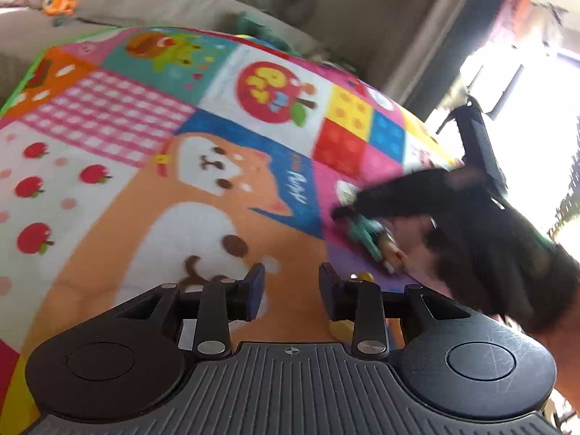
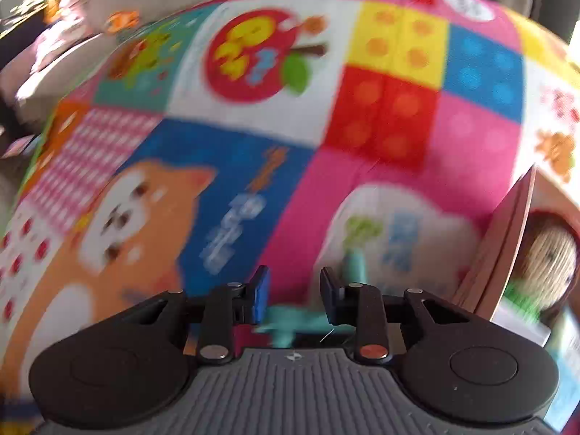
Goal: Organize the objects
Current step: 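Open both tools and withdraw them from the pink box, then grasp the teal toy beside the box with the left tool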
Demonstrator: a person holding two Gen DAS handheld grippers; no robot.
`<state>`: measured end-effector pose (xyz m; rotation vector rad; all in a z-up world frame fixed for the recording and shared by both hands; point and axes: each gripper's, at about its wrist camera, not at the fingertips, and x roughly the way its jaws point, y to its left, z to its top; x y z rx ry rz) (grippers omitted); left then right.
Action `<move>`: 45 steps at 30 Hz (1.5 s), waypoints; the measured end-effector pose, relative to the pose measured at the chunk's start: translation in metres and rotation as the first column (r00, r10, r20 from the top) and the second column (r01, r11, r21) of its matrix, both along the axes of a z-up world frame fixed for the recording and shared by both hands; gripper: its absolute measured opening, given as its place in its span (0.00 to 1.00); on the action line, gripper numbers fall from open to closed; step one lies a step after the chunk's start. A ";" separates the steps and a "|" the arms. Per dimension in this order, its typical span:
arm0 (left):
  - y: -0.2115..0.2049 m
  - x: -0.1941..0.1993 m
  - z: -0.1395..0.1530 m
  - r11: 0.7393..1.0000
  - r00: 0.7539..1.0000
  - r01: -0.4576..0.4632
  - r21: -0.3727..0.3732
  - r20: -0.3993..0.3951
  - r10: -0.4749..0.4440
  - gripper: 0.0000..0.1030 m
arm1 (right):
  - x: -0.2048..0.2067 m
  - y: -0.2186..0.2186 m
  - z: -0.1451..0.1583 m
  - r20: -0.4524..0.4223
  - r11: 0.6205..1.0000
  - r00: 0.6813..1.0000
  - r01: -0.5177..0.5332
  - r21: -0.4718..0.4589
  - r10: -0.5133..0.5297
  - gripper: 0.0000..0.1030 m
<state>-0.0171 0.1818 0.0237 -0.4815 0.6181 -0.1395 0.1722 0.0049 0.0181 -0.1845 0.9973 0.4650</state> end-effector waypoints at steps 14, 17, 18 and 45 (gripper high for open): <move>-0.040 0.012 -0.012 0.988 0.987 0.152 -0.027 -0.043 -0.153 0.35 | -0.131 -0.132 0.024 0.025 0.985 0.999 -0.038 0.170 0.034 0.41; -0.053 0.016 -0.011 0.985 0.983 0.174 -0.012 -0.052 -0.174 0.35 | -0.138 -0.165 0.029 0.087 0.992 0.994 0.049 0.117 -0.059 0.44; -0.058 0.017 -0.011 0.983 0.982 0.182 -0.007 -0.056 -0.182 0.35 | -0.137 -0.174 0.029 0.098 0.992 0.991 0.083 0.097 -0.092 0.44; -0.154 -0.023 0.030 0.770 0.811 0.570 0.287 -0.045 -0.583 0.39 | -0.194 -0.248 -0.027 0.232 0.938 0.909 0.338 0.078 -0.346 0.85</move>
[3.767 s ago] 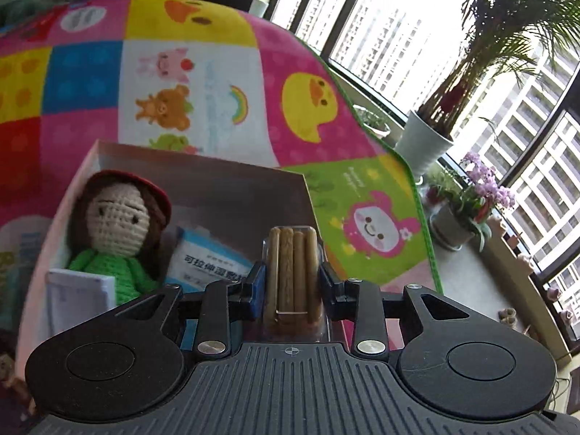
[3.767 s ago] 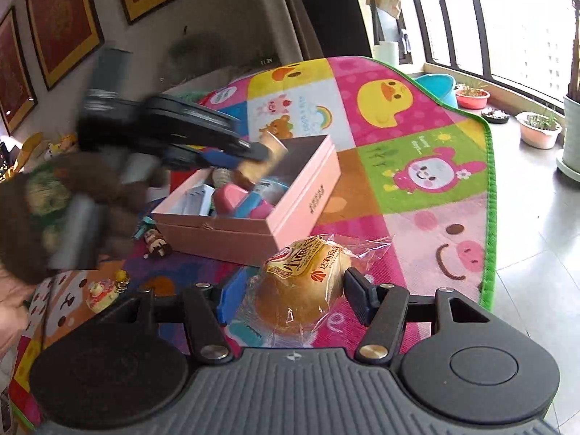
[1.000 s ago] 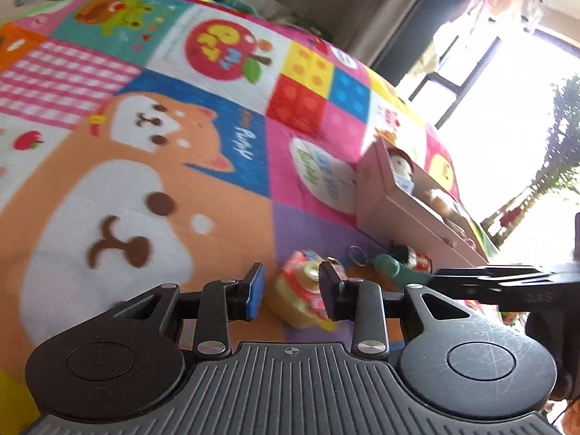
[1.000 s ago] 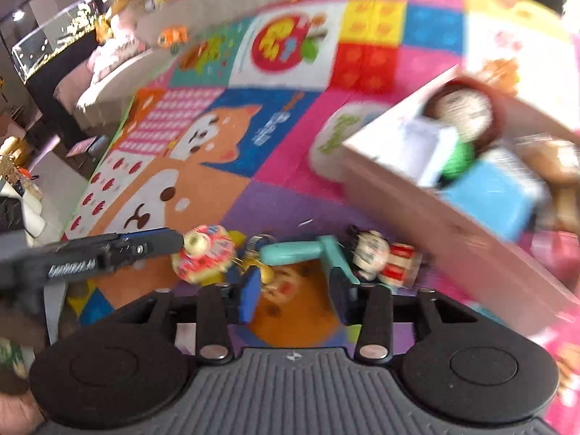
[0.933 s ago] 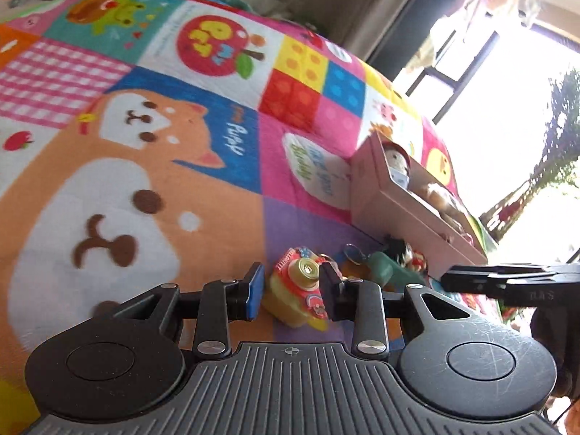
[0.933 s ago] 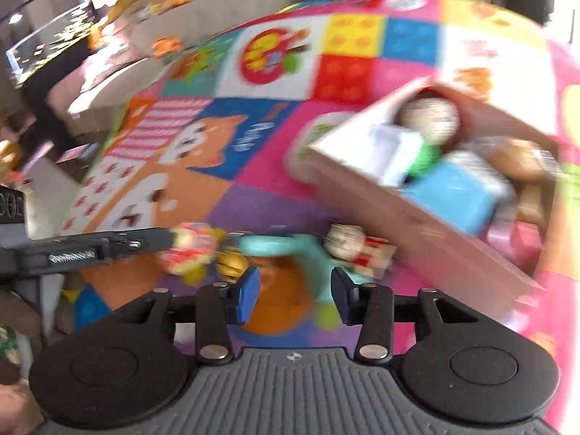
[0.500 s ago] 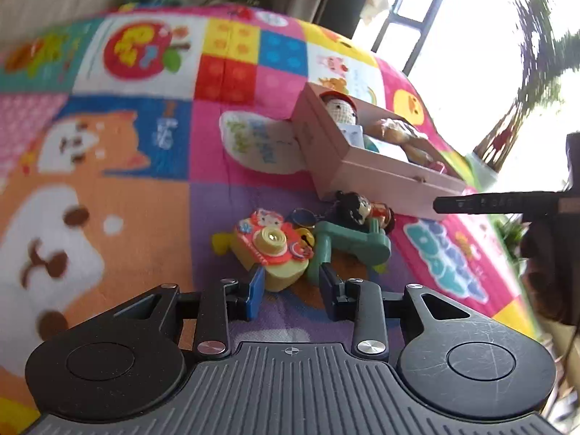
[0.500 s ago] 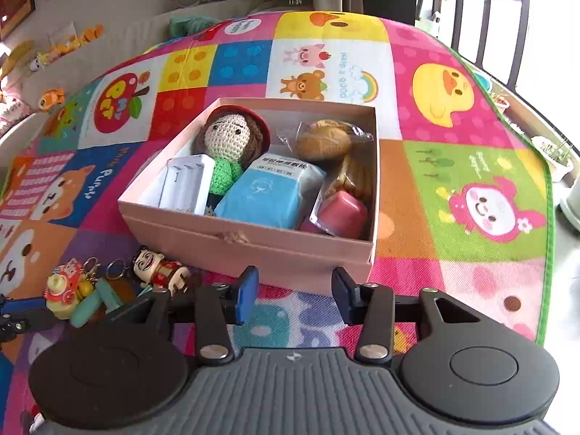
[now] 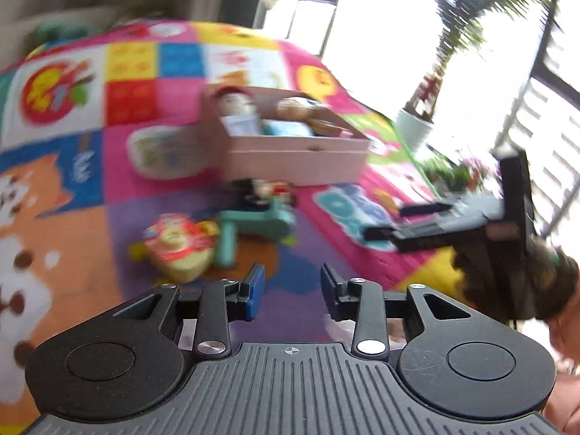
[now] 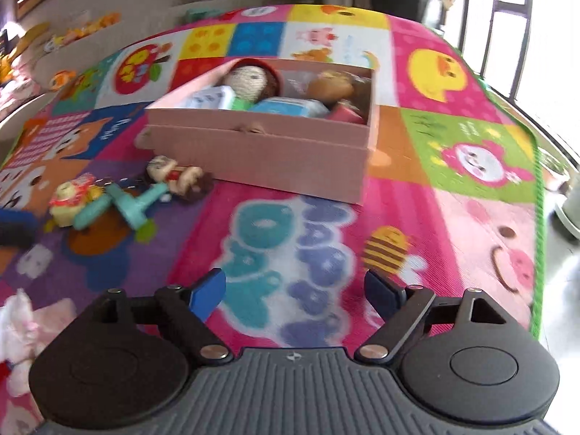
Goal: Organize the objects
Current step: 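Grasp the teal toy beside the box with the left tool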
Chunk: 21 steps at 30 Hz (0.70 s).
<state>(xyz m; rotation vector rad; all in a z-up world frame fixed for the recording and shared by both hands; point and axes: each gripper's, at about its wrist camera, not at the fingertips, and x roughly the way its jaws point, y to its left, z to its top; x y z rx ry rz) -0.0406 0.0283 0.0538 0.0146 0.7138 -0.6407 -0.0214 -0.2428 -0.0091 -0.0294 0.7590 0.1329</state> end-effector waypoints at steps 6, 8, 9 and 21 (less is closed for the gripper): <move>-0.022 0.016 -0.002 0.981 0.987 -0.130 0.142 0.115 0.114 0.37 | -0.001 -0.002 -0.004 0.020 1.000 0.999 0.031 0.005 -0.031 0.87; -0.029 0.027 -0.003 0.980 0.983 -0.121 0.159 0.154 0.096 0.37 | -0.002 -0.002 -0.004 0.021 1.000 0.999 0.030 0.005 -0.030 0.88; -0.034 0.032 -0.003 0.980 0.982 -0.098 0.175 0.175 0.067 0.37 | -0.002 -0.003 -0.004 0.022 0.999 0.999 0.031 0.011 -0.032 0.88; -0.063 0.064 -0.008 0.980 0.983 0.178 0.090 -0.064 -0.172 0.42 | -0.004 -0.008 -0.004 0.026 0.998 0.999 0.030 0.054 -0.032 0.91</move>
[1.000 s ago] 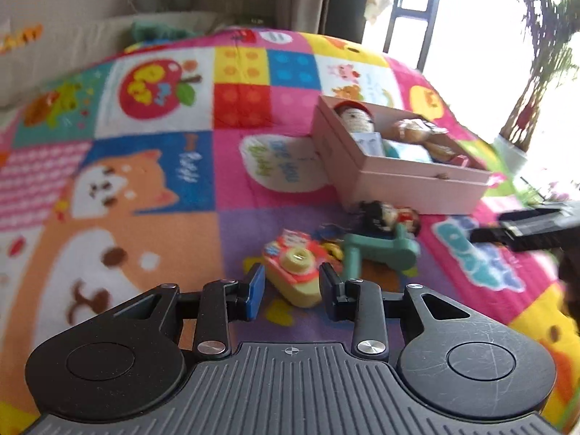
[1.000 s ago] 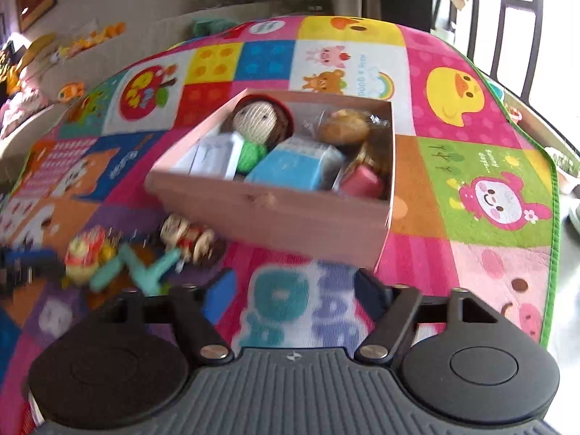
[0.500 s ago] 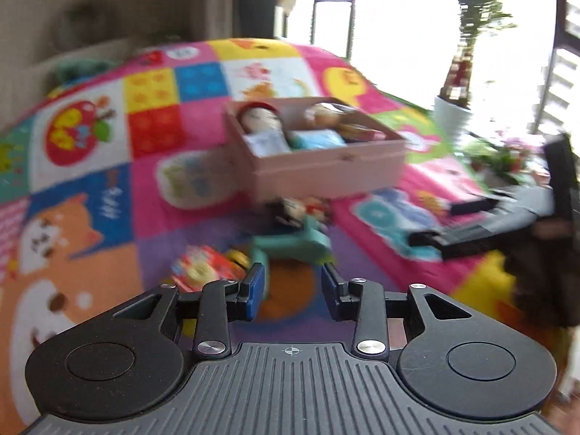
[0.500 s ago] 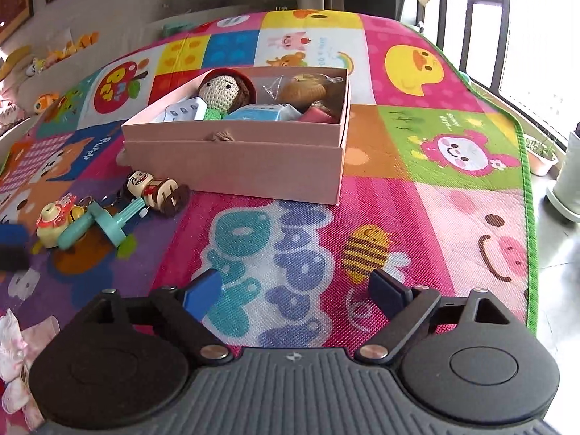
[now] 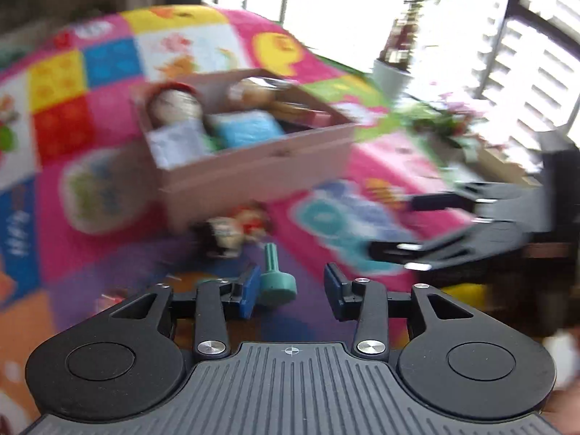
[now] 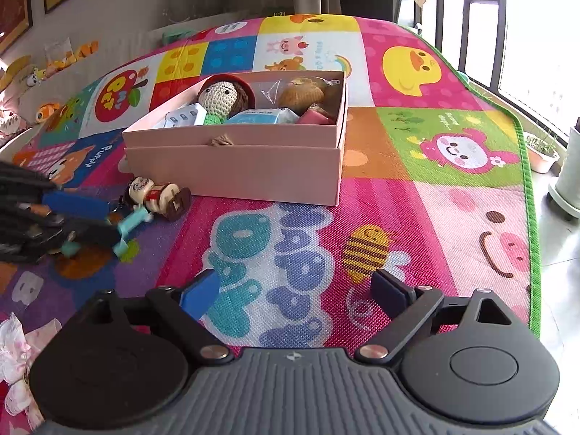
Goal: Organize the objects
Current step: 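Grasp the teal toy beside the box with the left tool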
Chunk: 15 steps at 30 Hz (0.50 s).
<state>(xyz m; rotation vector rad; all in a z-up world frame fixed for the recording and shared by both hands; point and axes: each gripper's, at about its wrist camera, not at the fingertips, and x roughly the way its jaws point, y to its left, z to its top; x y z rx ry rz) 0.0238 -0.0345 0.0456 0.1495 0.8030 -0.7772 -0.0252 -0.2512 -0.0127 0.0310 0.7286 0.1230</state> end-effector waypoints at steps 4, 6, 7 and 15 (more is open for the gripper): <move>-0.002 -0.019 0.002 0.996 0.994 -0.016 0.092 0.113 0.006 0.41 | 0.001 -0.001 0.000 -0.008 1.000 1.000 0.006 0.008 -0.006 0.97; 0.003 -0.022 0.002 0.990 0.989 -0.058 0.132 0.143 0.039 0.40 | 0.001 -0.002 0.000 -0.007 1.000 1.000 0.012 0.014 -0.012 0.97; 0.006 -0.023 0.001 0.987 0.988 -0.078 0.144 0.144 0.057 0.40 | 0.001 -0.003 0.000 -0.006 1.000 1.000 0.014 0.015 -0.014 0.97; 0.004 0.000 -0.018 0.969 0.979 -0.179 0.172 0.125 0.158 0.38 | 0.001 -0.003 -0.001 -0.005 1.000 1.000 0.017 0.018 -0.017 0.97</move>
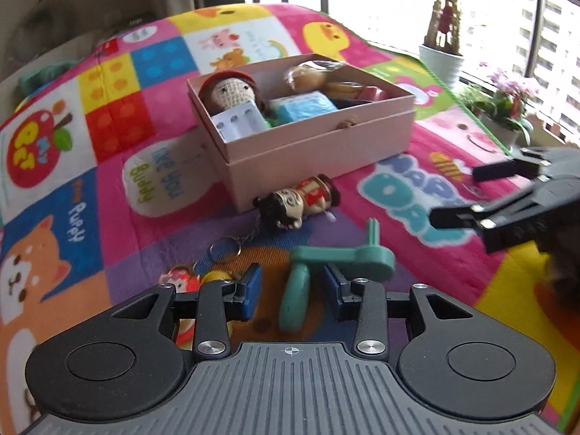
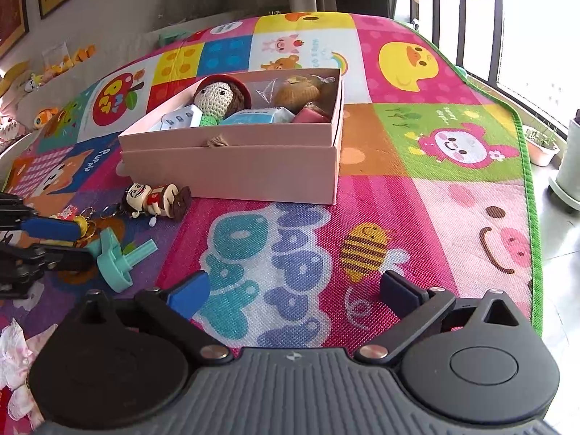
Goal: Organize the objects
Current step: 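Grasp the teal toy beside the box with the left tool, then lift the teal toy with the left tool while the right tool grasps the white lace cloth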
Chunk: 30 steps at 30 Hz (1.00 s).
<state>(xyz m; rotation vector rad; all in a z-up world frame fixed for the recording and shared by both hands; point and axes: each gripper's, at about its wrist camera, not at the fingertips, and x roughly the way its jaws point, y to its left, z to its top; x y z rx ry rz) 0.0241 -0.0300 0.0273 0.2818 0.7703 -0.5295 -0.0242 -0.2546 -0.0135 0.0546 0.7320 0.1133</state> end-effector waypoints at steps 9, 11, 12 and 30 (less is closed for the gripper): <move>0.005 0.010 -0.010 0.987 0.996 -0.075 -0.145 -0.052 0.068 0.18 | -0.036 0.002 0.025 0.011 0.969 0.974 -0.227 0.101 0.227 0.97; 0.008 0.008 -0.010 0.983 0.995 -0.083 -0.163 -0.066 0.073 0.17 | -0.055 0.017 0.034 0.008 0.919 0.924 -0.380 0.105 0.382 0.97; 0.008 0.006 -0.009 0.982 0.995 -0.085 -0.167 -0.071 0.074 0.17 | -0.064 0.028 0.037 0.006 0.895 0.900 -0.435 0.095 0.437 0.97; 0.044 -0.045 0.041 0.974 0.991 -0.101 -0.201 0.070 0.117 0.15 | -0.071 0.044 0.068 0.002 0.922 0.922 -0.387 -0.029 0.387 0.25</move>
